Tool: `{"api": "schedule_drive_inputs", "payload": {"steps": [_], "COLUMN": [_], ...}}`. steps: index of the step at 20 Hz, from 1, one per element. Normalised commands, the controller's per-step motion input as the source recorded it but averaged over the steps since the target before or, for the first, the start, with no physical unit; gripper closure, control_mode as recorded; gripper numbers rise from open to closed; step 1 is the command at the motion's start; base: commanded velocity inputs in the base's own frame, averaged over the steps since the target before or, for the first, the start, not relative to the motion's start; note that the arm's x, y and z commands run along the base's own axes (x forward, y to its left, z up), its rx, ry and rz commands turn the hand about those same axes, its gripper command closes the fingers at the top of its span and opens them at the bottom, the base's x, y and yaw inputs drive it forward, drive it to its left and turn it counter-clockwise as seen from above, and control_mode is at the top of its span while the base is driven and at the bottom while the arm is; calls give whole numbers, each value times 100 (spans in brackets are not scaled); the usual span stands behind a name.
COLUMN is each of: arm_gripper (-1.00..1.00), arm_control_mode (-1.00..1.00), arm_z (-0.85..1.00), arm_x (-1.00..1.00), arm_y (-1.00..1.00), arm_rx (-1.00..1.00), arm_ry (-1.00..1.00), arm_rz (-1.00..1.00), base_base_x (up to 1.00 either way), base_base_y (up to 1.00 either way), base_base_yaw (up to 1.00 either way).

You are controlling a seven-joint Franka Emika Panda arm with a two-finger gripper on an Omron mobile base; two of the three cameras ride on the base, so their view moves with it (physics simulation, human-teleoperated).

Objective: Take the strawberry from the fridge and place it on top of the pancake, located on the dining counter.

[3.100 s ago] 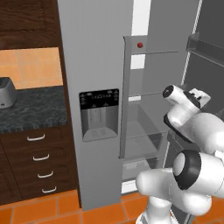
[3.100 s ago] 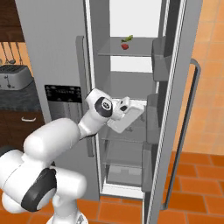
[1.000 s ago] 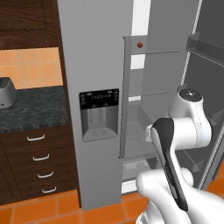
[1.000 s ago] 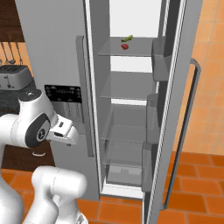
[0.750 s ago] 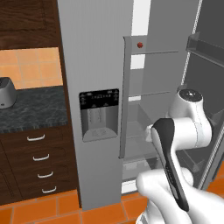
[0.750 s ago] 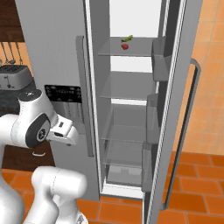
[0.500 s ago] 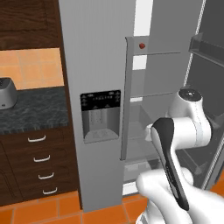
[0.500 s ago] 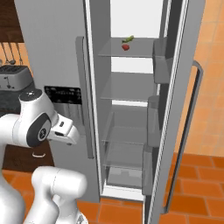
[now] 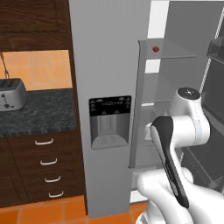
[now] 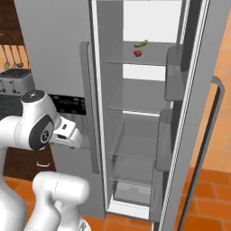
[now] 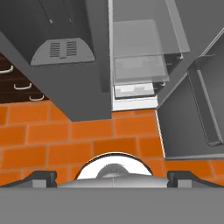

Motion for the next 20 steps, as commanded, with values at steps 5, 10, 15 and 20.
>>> {"api": "schedule_drive_inputs", "payload": {"steps": [5, 10, 15, 20], "arm_gripper": [-100, -100, -100, -100], "arm_control_mode": [100, 100, 100, 100], "arm_z": [0, 0, 0, 0], "arm_x": [0, 0, 0, 0], "arm_y": [0, 0, 0, 0], "arm_rx": [0, 0, 0, 0], "arm_ry": [0, 0, 0, 0], "arm_rz": [0, 0, 0, 0], "base_base_x": [4, 19, 43, 62], "base_base_y": [-46, -53, -9, -1], "base_base_yaw": [-18, -13, -6, 0]}}
